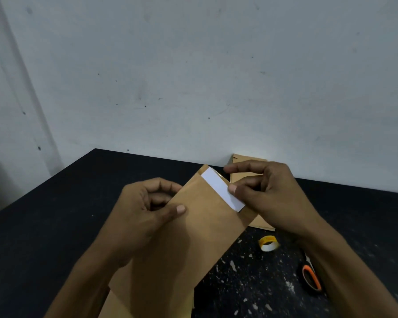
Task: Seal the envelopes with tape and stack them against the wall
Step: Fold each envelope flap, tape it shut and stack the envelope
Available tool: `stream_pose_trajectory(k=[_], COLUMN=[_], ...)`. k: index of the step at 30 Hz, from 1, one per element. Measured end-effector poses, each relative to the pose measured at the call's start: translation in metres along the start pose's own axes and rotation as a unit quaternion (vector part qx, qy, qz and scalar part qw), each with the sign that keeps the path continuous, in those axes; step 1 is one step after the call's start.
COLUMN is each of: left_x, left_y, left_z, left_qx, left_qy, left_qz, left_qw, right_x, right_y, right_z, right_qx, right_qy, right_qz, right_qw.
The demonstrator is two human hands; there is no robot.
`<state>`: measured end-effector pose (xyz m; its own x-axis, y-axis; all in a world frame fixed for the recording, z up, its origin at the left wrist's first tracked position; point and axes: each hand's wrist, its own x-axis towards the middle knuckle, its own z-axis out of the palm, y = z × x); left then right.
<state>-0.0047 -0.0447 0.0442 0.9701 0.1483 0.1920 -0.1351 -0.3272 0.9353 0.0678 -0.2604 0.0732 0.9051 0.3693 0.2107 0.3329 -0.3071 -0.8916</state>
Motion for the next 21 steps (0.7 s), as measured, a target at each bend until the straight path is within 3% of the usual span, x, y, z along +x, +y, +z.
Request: stream_pose_trajectory(k=[8, 15, 21], left_x=[-0.003, -0.005, -0.005], left_y=[0.01, 0.019, 0.021], left_z=[0.001, 0.0, 0.002], left_qx=[-0.019, -0.028, -0.004], left_qy=[-0.03, -0.057, -0.075], left_qz=[0.012, 0.028, 0.022], left_qw=[0.999, 0.998, 0.997], right_x=[-0.01, -0.018, -0.019], right_y=[-0.004, -0.011, -0.009], right_z=[-0.009, -0.018, -0.017], right_qx=[0.063, 0.119, 0.1], right_qy=[0.028, -0.074, -0.062], right_qz=[0.002, 0.028, 0.034], right_qw=[0.998, 0.99, 0.993])
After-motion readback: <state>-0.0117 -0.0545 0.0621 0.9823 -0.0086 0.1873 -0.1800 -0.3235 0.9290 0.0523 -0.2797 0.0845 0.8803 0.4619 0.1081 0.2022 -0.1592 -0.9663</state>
